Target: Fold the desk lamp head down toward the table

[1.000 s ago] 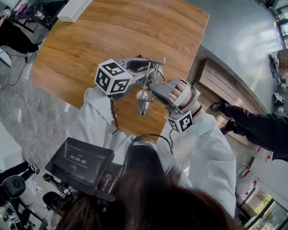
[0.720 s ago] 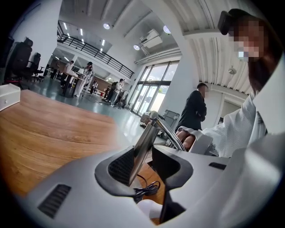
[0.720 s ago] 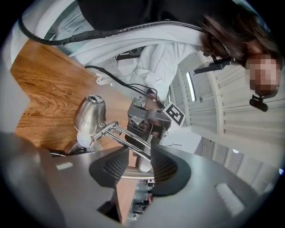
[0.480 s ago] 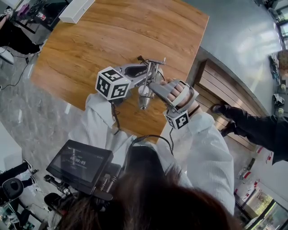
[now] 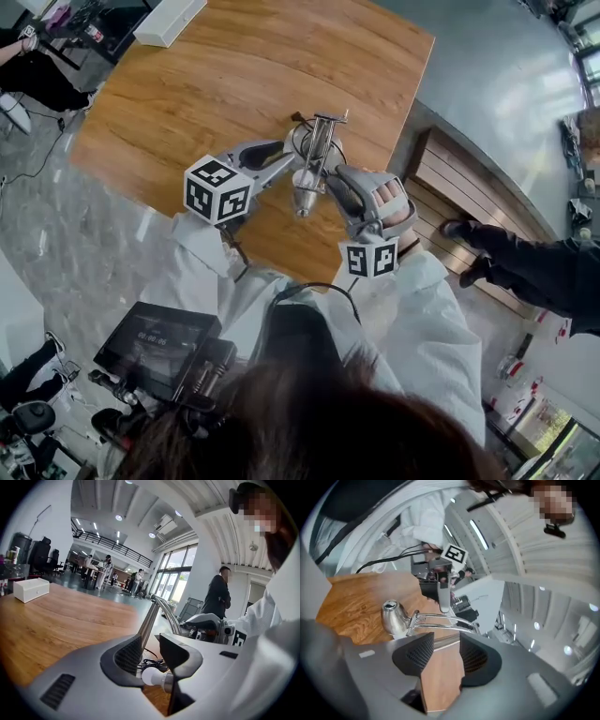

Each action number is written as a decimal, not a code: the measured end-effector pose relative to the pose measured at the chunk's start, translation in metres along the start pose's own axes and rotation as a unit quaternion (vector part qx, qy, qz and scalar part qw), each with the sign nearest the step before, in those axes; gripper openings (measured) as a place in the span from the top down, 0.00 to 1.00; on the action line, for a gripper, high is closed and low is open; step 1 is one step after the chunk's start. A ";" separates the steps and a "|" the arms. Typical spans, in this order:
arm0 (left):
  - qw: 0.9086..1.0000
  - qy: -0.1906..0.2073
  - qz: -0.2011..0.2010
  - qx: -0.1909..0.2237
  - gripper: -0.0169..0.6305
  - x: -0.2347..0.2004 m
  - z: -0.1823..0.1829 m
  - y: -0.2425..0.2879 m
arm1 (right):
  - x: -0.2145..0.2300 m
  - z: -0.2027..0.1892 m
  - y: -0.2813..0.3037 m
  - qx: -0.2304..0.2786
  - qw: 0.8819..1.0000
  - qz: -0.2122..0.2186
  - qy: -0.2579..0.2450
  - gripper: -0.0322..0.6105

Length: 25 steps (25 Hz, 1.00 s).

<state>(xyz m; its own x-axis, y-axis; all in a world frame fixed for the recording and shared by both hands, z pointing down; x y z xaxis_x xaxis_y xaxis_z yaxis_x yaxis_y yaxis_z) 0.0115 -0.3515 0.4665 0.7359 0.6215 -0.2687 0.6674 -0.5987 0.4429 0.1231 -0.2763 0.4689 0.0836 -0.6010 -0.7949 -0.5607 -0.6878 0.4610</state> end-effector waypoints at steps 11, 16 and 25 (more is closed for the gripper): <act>0.988 0.003 0.105 0.115 0.93 0.046 0.061 -0.056 | 0.079 0.033 -0.046 0.065 0.924 -0.068 0.370 0.95; 0.983 0.014 0.134 0.126 0.97 0.065 0.071 -0.068 | 0.103 0.046 -0.062 0.107 0.877 -0.103 0.457 0.95; 0.980 0.035 0.127 0.152 0.97 0.086 0.079 -0.077 | 0.101 0.064 -0.065 0.130 0.857 -0.071 0.494 0.95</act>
<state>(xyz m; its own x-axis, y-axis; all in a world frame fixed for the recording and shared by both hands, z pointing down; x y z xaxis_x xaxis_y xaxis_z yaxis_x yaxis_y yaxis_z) 0.0320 -0.2920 0.3417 0.8800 0.4596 -0.1199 0.4749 -0.8548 0.2092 0.1152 -0.2659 0.3333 0.7500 -0.6593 -0.0540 -0.6418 -0.7450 0.1816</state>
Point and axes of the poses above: the fingertips, and each gripper's own axes: y forward along the fingers, x to its right, z out of its top, the point moved 3 cm from there along -y, backward along the fingers, and after that the axes turned 14 degrees about z, right-handed, at the moved point
